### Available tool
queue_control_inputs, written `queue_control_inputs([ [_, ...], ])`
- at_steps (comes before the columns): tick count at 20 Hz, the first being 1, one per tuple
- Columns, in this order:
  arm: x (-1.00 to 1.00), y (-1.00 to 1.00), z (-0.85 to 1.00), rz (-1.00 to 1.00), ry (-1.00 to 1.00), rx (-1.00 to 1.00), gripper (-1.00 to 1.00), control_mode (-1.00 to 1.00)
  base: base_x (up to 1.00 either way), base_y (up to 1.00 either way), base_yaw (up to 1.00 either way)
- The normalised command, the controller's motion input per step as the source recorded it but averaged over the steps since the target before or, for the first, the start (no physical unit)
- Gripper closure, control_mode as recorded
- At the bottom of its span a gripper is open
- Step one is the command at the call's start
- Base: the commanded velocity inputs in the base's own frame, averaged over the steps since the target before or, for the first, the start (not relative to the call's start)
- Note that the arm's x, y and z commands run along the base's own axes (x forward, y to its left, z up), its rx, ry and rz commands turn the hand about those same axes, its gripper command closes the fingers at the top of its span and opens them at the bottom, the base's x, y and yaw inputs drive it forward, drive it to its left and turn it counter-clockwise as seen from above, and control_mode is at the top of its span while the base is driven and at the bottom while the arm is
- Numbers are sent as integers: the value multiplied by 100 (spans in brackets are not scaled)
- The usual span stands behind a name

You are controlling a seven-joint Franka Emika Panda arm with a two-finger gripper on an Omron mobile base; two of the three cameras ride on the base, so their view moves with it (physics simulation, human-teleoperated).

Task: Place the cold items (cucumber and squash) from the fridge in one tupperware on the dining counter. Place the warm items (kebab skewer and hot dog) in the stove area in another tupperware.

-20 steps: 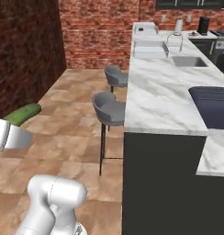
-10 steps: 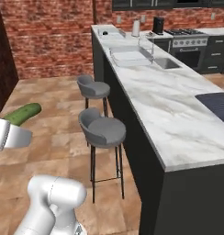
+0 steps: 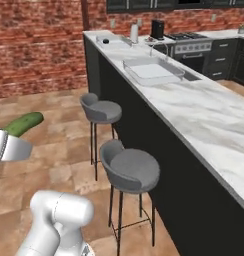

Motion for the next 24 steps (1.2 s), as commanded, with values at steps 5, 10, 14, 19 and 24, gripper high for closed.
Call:
queue_control_inputs([
  [5,0,0,0,0,0,0,100,100,76,88,-25],
  [10,0,0,0,0,0,0,100,100,74,83,-25],
  [14,0,0,0,0,0,0,100,100,72,82,-23],
  [19,0,0,0,0,0,0,100,100,77,86,-24],
  [24,0,0,0,0,0,0,100,100,77,93,-27],
])
